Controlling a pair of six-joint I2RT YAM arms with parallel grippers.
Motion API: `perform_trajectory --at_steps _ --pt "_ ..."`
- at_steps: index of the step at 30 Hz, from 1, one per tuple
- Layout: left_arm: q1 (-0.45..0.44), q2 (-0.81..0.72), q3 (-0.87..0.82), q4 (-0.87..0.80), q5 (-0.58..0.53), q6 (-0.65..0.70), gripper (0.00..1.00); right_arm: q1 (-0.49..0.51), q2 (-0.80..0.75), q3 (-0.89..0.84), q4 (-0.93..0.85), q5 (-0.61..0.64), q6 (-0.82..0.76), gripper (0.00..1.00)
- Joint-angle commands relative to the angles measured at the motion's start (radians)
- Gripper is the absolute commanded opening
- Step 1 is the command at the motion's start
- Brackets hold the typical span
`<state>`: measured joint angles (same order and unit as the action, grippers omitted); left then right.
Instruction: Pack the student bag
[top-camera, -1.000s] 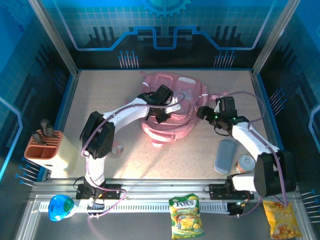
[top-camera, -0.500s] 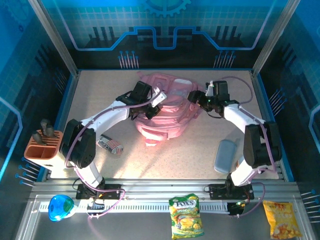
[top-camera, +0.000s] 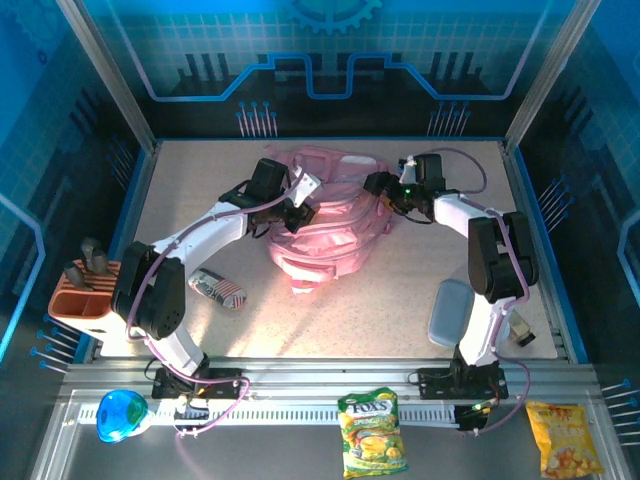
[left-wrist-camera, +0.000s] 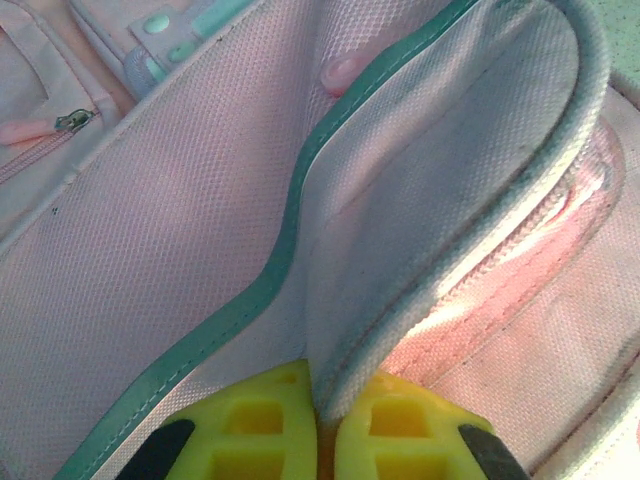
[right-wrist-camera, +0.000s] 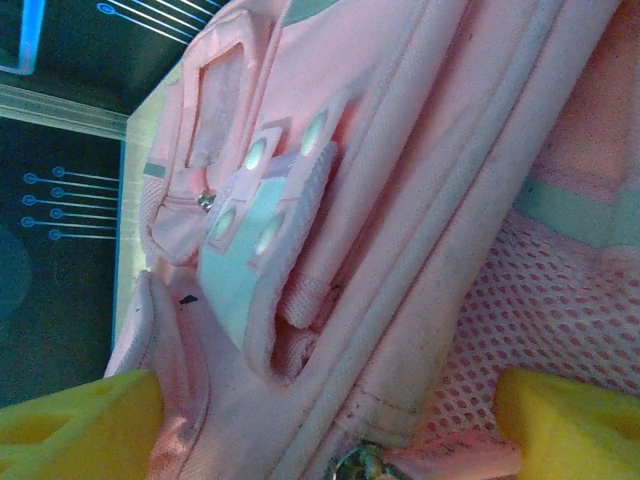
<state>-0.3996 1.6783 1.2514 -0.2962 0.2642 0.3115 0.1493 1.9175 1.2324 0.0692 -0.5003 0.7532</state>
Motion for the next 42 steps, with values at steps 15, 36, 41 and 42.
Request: perform_trajectory --at_steps 15,36,41,42 --pt "0.03 -0.071 -0.012 0.079 0.07 -0.028 0.03 -0.06 -0.118 -0.152 0.228 -0.195 0.001 0.61" --pt "0.034 -0.082 -0.023 0.085 0.111 -0.032 0.03 -0.065 -0.084 -0.093 0.088 -0.137 -0.087 0.1" --pt "0.036 -0.086 -0.025 0.087 0.108 -0.038 0.03 -0.064 -0.101 -0.067 0.012 -0.101 -0.154 0.01" --pt "0.036 -0.086 -0.024 0.088 0.107 -0.04 0.03 -0.065 -0.105 -0.064 0.002 -0.1 -0.165 0.0"
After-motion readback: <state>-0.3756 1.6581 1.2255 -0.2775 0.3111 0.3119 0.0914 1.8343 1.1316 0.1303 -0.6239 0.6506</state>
